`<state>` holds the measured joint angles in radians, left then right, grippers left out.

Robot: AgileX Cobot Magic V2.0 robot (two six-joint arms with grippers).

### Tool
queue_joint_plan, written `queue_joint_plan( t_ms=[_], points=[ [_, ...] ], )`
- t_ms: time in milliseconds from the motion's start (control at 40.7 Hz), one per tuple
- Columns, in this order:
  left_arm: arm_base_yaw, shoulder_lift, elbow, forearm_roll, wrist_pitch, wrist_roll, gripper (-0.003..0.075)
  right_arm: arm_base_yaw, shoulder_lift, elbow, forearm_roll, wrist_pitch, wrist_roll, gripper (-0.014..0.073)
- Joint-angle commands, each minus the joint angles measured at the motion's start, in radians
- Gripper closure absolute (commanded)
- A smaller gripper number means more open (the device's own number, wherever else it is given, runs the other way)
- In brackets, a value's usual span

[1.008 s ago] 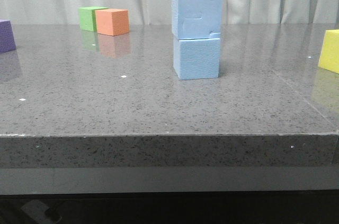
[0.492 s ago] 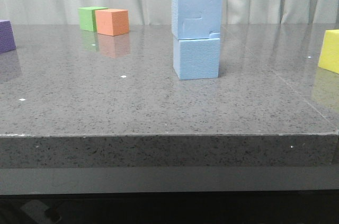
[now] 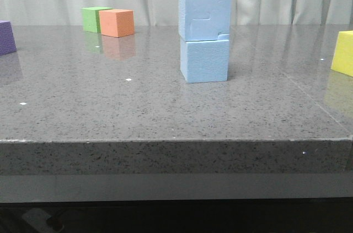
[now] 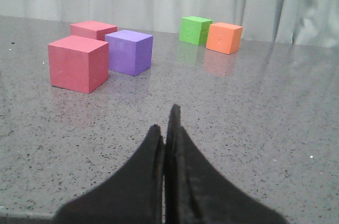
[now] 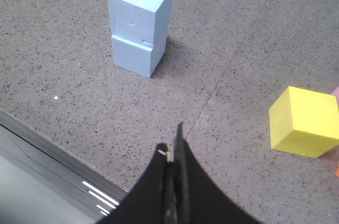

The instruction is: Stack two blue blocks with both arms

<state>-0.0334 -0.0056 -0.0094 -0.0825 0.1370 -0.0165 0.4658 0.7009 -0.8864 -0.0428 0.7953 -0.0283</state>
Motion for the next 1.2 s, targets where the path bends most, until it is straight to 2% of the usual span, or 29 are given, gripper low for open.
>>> queue_joint_plan(
  t_ms=[0,320,1180],
  points=[
    [0.001,-0.02,0.012,-0.009,-0.164,-0.006,0.0741,-0.007,-0.002,-0.023,-0.004,-0.073,-0.009,0.0713],
    [-0.033,-0.02,0.018,-0.009,-0.177,-0.006,0.0741,-0.007,-0.002,-0.023,-0.004,-0.071,-0.009,0.0713],
    [-0.033,-0.016,0.018,-0.009,-0.178,-0.006,0.0741,-0.007,-0.002,-0.023,-0.004,-0.071,-0.009,0.0713]
  ],
)
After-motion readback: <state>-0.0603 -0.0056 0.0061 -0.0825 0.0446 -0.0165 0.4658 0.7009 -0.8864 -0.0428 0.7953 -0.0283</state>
